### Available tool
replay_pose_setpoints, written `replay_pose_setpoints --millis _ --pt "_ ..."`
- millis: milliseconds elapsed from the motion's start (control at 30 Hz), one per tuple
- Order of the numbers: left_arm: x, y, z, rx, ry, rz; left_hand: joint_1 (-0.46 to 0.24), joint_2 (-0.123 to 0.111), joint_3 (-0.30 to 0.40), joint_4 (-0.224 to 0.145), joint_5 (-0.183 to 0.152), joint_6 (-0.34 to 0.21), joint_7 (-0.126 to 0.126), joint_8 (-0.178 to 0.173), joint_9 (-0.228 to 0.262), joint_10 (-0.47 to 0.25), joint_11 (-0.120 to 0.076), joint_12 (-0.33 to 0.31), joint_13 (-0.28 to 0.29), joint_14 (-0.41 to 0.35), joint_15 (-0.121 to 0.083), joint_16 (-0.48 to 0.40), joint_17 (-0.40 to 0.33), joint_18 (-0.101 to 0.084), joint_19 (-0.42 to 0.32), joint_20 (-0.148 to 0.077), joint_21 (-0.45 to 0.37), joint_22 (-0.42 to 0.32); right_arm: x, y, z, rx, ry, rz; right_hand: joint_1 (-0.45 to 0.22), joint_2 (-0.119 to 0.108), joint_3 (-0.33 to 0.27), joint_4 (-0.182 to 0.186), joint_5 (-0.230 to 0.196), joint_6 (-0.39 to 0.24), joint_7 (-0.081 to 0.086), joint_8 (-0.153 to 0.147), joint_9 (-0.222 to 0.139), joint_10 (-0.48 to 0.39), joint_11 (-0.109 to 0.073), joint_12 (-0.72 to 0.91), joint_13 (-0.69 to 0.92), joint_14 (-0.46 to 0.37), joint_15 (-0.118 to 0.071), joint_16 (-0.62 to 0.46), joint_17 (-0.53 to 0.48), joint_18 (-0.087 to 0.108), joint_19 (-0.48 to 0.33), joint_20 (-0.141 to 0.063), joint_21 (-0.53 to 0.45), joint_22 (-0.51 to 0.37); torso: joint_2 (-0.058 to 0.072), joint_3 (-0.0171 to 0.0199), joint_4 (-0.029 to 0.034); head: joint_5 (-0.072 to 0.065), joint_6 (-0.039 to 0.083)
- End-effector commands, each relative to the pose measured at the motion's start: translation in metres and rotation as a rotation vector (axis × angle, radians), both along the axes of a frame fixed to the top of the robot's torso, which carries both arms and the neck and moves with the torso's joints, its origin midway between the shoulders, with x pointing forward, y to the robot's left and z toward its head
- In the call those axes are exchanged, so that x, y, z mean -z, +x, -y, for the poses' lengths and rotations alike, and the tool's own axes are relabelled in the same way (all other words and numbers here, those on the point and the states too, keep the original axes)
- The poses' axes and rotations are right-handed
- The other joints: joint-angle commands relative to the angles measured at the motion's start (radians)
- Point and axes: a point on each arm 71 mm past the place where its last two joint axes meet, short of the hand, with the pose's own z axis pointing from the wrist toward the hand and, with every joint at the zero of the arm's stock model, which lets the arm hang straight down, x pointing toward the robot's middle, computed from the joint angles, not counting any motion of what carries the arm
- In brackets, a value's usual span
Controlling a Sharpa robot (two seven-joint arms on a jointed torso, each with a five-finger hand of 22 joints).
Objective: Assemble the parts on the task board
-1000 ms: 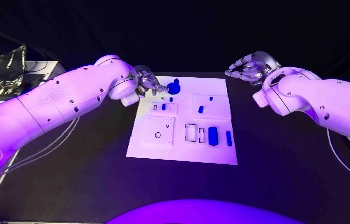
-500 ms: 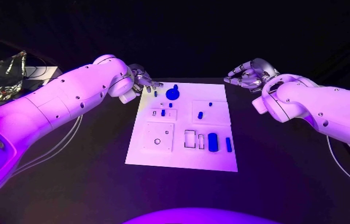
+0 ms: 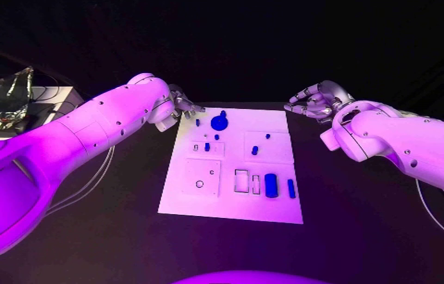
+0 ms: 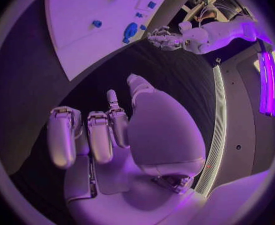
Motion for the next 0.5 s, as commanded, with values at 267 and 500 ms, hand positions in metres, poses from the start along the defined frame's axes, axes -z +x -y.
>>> replay_pose_setpoints --millis 267,500 --pt "0.0029 0.005 0.0036 0.029 0.006 -0.02 -0.004 0.005 -0.007 -0.001 -0.002 -0.01 0.005 0.009 -0.008 -0.019 0.009 0.0 -0.005 0.004 0.009 -0.001 0.013 0.012 -0.01 0.006 -0.011 -0.013 -0.0018 -0.0005 -0.0032 -0.019 -0.001 0.014 -0.01 0.0 0.008 0.001 0.006 -0.009 -0.001 0.003 0.001 -0.003 -0.001 -0.001 0.118 0.082 -0.006 -0.005 0.156 0.013 0.044 -0.009 -0.002 0.164 0.015 -0.0048 -0.0047 0.005 0.011" --pt "0.0031 0.0066 0.0027 0.027 0.013 -0.031 -0.007 0.004 -0.01 -0.001 -0.002 -0.011 0.006 0.01 -0.01 -0.021 0.01 0.001 -0.006 0.006 0.01 0.001 0.018 0.01 -0.005 0.007 -0.007 -0.006 -0.0022 -0.0005 -0.0033 -0.02 -0.002 0.017 -0.011 0.001 0.009 0.001 0.007 -0.009 -0.001 0.005 0.002 -0.004 -0.001 -0.002 0.117 0.083 -0.006 -0.005 0.156 0.013 0.044 -0.009 -0.003 0.164 0.015 -0.0062 -0.0033 0.0 0.009"
